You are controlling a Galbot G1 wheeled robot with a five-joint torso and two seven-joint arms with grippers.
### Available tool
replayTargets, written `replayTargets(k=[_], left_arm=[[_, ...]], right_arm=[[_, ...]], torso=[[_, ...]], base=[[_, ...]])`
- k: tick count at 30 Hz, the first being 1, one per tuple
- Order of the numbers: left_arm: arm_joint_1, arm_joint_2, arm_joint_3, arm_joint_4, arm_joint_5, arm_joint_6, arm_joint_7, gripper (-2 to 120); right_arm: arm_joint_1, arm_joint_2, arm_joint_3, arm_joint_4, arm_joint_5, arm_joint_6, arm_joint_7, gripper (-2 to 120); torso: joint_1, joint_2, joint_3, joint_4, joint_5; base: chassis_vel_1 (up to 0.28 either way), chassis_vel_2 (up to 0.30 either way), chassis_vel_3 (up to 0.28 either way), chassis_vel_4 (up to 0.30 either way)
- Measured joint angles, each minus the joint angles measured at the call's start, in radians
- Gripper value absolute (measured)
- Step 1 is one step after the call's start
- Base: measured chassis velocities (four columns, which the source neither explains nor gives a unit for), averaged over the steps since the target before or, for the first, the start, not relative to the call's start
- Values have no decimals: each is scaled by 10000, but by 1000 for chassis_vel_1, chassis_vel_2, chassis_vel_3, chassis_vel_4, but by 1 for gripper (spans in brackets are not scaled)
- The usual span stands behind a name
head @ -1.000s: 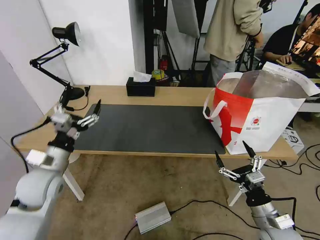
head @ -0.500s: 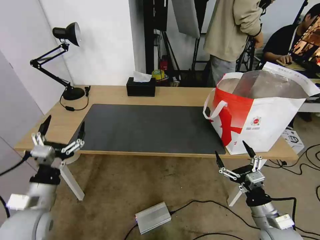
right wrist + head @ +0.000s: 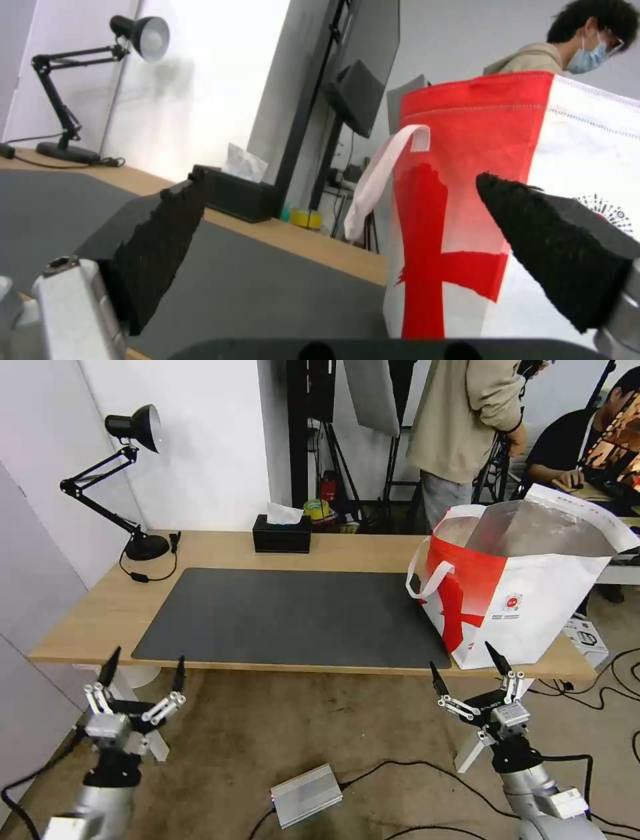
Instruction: Pick up the trash from the table and place it into the takeout bag.
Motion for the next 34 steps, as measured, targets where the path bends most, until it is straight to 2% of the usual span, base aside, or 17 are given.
replayTargets(k=[10, 34], left_arm=[[175, -216, 439, 612, 292, -725, 38, 100], [-290, -147, 1039, 913, 428, -1001, 39, 100]], right_arm=[[0, 0, 0, 0, 0, 0, 0, 100], [0, 0, 0, 0, 0, 0, 0, 100]], torso=[[0, 0, 0, 0, -1], [0, -1, 0, 0, -1]], base=[[0, 0, 0, 0], [0, 0, 0, 0]])
